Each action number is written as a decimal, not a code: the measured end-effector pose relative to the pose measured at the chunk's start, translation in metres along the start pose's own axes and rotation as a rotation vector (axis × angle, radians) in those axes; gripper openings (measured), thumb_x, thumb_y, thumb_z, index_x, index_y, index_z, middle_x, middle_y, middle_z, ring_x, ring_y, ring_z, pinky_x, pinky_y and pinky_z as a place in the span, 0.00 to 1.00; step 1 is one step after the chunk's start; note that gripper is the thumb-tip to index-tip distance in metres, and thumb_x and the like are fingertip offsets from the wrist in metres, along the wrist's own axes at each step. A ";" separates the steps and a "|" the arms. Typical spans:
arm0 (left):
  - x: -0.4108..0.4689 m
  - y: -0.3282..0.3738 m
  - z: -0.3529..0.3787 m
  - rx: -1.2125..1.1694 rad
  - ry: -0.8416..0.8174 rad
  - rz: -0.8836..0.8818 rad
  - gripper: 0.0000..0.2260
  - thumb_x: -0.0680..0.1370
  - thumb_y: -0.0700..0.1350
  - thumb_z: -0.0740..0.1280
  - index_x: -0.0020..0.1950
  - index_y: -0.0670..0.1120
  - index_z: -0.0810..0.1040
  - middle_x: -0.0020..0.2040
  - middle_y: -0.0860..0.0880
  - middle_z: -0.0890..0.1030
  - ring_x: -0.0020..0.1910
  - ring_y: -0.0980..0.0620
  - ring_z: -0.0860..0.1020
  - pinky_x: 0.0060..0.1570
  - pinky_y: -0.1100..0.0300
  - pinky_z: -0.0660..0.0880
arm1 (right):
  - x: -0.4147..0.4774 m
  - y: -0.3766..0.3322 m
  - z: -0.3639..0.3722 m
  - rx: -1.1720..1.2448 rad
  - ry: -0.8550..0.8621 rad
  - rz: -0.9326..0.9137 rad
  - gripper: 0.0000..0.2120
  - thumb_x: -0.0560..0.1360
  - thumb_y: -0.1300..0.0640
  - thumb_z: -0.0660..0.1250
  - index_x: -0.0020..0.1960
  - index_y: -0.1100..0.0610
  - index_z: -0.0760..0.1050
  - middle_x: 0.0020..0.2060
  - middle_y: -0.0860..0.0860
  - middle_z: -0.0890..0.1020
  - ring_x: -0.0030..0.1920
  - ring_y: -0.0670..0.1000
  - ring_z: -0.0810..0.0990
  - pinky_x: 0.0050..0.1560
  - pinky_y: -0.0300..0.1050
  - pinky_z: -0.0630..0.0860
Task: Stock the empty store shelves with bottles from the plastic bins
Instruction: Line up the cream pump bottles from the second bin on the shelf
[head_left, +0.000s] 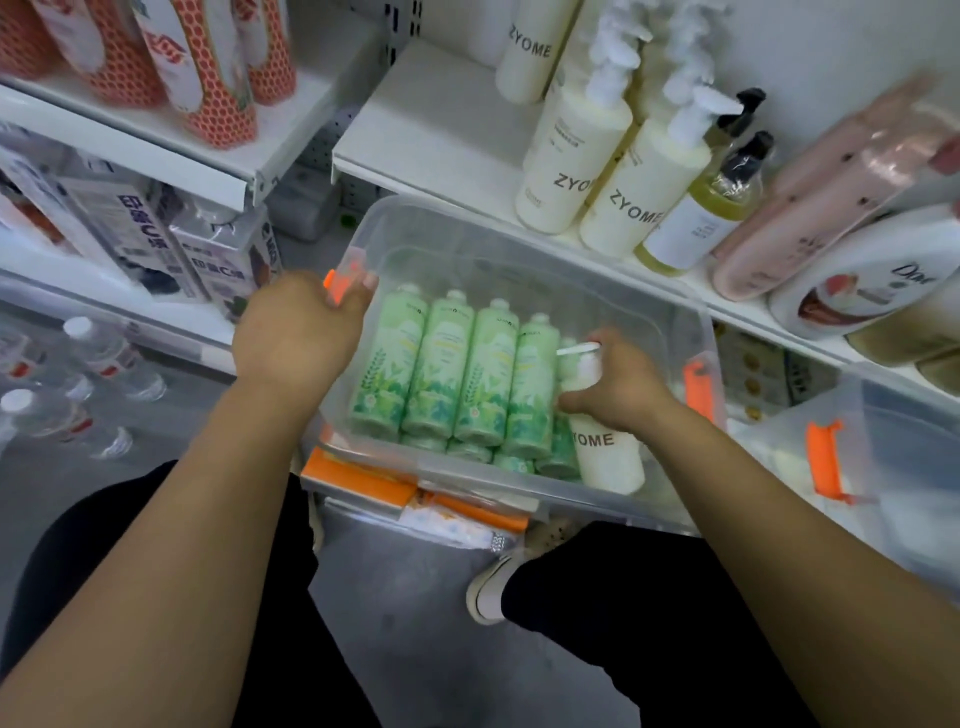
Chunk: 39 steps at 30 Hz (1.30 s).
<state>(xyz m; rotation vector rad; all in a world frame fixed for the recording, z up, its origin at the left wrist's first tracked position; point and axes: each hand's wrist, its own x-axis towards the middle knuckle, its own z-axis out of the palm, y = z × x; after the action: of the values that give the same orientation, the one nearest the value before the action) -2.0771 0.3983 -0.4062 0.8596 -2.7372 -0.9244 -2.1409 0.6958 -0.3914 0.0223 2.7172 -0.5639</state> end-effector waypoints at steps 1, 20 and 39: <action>0.002 0.001 0.000 -0.021 0.024 -0.001 0.26 0.77 0.67 0.61 0.42 0.43 0.74 0.41 0.42 0.78 0.44 0.38 0.77 0.39 0.53 0.68 | -0.006 -0.004 -0.005 0.020 0.032 -0.040 0.32 0.65 0.55 0.81 0.63 0.54 0.69 0.51 0.51 0.78 0.52 0.55 0.79 0.45 0.46 0.74; 0.030 0.034 -0.021 -0.924 -0.486 0.351 0.28 0.70 0.49 0.79 0.67 0.54 0.74 0.57 0.57 0.82 0.55 0.60 0.81 0.52 0.59 0.79 | 0.019 -0.190 -0.076 0.771 -0.049 -0.380 0.30 0.68 0.56 0.81 0.66 0.51 0.73 0.63 0.55 0.79 0.60 0.54 0.82 0.50 0.43 0.82; 0.090 0.042 0.026 -0.440 -0.058 0.369 0.30 0.76 0.64 0.59 0.73 0.49 0.73 0.75 0.52 0.71 0.78 0.53 0.59 0.74 0.48 0.61 | 0.140 -0.241 -0.169 -0.246 0.106 -0.563 0.30 0.62 0.46 0.83 0.61 0.43 0.76 0.58 0.42 0.78 0.54 0.44 0.79 0.46 0.35 0.76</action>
<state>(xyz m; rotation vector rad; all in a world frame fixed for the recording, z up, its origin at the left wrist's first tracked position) -2.1789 0.3891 -0.4078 0.2451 -2.4557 -1.3962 -2.3513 0.5312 -0.2043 -0.8160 2.8675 -0.3720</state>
